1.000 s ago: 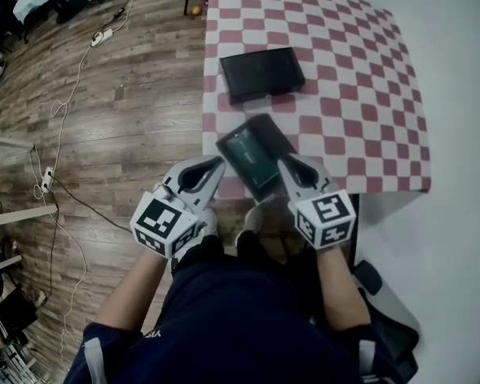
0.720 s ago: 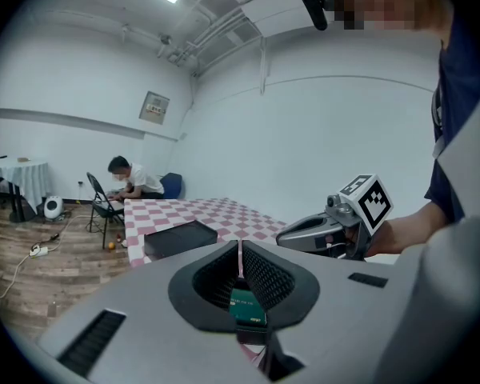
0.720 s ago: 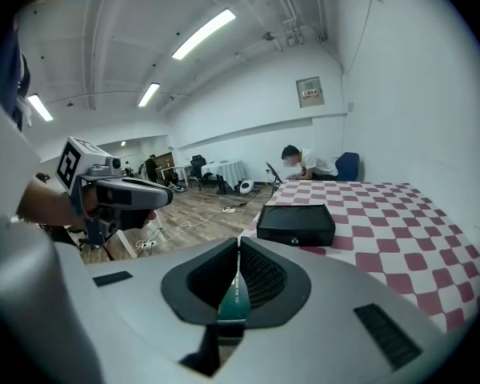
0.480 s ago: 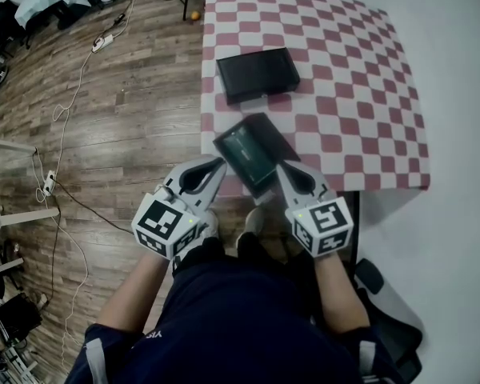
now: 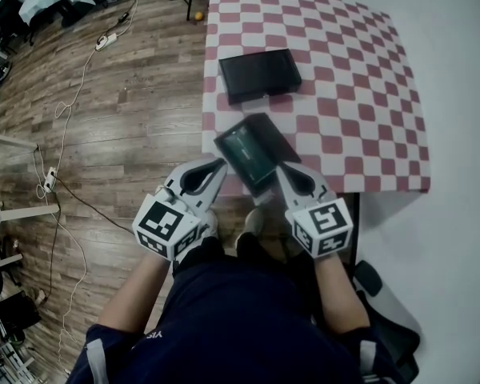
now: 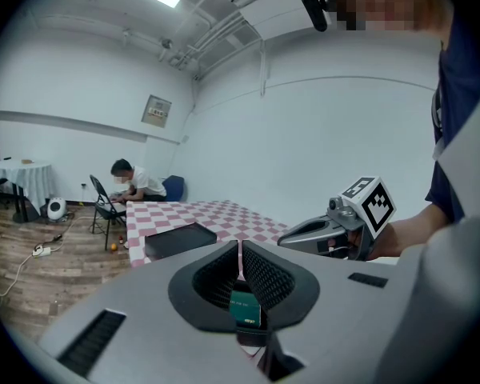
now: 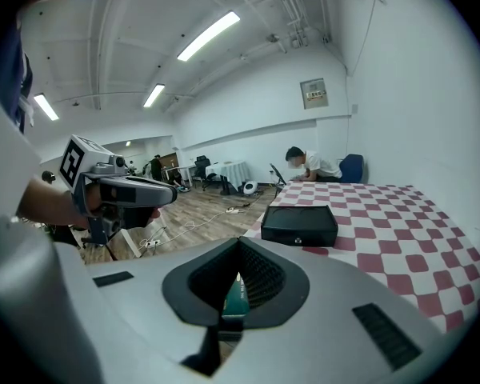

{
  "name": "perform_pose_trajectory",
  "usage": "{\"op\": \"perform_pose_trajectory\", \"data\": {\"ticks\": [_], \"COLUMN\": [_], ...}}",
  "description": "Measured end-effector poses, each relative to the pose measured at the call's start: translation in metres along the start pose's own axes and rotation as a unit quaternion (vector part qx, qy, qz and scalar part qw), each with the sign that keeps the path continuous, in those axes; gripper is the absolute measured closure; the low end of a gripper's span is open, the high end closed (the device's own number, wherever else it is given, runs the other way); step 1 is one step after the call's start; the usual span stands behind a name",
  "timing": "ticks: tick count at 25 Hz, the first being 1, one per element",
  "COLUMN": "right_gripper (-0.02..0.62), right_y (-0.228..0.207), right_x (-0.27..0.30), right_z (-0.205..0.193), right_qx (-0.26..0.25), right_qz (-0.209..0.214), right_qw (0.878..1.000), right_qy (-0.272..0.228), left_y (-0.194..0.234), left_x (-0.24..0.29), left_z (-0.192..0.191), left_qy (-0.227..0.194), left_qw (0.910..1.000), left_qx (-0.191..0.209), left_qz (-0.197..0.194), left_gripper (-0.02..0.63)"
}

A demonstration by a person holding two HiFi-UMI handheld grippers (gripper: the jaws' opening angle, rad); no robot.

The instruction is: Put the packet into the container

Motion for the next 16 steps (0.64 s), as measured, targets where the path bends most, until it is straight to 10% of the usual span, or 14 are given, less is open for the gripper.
{"op": "perform_pose_trajectory", "data": {"ticks": [16], "right_gripper": [0.58], "right_y": [-0.004], "right_x": [0.0026], "right_z": [-0.0027], "right_qx": [-0.008], "right_qz": [0.009], "right_qw": [1.0], "right_qy": [0.014], "left_y": [-0.004], "left_x": [0.0067], "left_z": [-0.0031], "left_qy": [0.0], "left_qw": [0.9999], "left_qx": [-0.013], "left_qz": [0.003], "left_gripper": [0.57]}}
Point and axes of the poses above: the fingertips, and each gripper's own axes: x forward along the fingers, y to its left, z out of its top, the point moved 3 cm from there along -x, backward along the fingers, and after that the axes turned 12 degrees about y, right-handed, at the moved point
